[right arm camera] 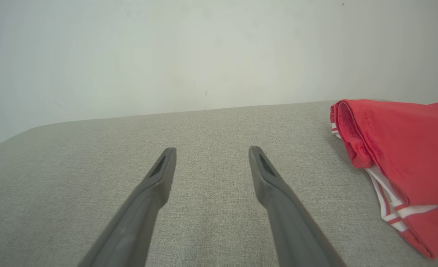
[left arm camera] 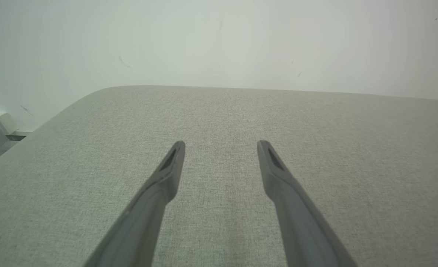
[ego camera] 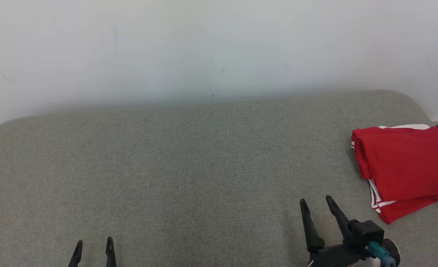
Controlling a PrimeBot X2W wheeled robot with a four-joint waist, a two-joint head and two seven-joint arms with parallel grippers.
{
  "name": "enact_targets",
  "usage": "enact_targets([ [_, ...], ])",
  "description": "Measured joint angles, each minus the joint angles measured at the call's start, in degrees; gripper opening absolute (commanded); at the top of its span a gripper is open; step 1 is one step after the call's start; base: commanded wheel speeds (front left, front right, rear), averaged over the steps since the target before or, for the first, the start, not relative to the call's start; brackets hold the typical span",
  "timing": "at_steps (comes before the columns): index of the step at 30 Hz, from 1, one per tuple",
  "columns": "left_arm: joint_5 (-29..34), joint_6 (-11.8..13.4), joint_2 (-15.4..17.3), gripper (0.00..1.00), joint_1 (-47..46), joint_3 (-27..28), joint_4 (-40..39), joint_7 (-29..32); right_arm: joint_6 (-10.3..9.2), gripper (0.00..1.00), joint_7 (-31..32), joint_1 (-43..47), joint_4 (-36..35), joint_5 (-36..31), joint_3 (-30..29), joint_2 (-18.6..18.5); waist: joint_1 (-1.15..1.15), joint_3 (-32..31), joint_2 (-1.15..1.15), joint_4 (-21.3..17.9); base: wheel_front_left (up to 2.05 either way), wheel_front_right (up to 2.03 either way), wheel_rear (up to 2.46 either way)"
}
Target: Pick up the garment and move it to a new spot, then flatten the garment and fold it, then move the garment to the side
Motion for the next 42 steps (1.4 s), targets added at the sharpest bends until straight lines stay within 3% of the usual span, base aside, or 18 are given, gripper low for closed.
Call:
enact_targets([
  [10, -0.87, -0.55, 0.00, 1.00, 0.20, 0.03, 0.63, 0.00, 0.00, 1.00, 0.00, 0.29, 0.26, 0.98, 0.43, 0.00, 0.00, 0.49, 0.00, 0.22, 0.00, 0.00, 0.00],
  [11, -0.96, -0.52, -0.02, 0.00, 0.21, 0.01, 1.03, 0.03, 0.01, 0.00, 0.00, 0.49, 0.64, 0.97, 0.43, -0.01, 0.01, 0.50, 0.00, 0.23, 0.00, 0.00, 0.00],
  [16, -2.01, -0.52, -0.32, 0.00, 0.40, 0.20, 3.37, 1.00, 0.01, 0.00, 0.68, 2.11, 2.80, 1.82, 0.19, 0.00, 0.01, 0.53, 0.00, 0.26, 0.00, 0.00, 0.00],
  [42, -29.27, -1.47, -0.30, 0.00, -1.82, 1.02, 2.11, 7.65, 0.01, 0.00, 7.53, 2.14, -1.42, 29.62, -2.98, 0.00, 0.01, 0.83, 0.00, 0.67, 0.00, 0.00, 0.00],
])
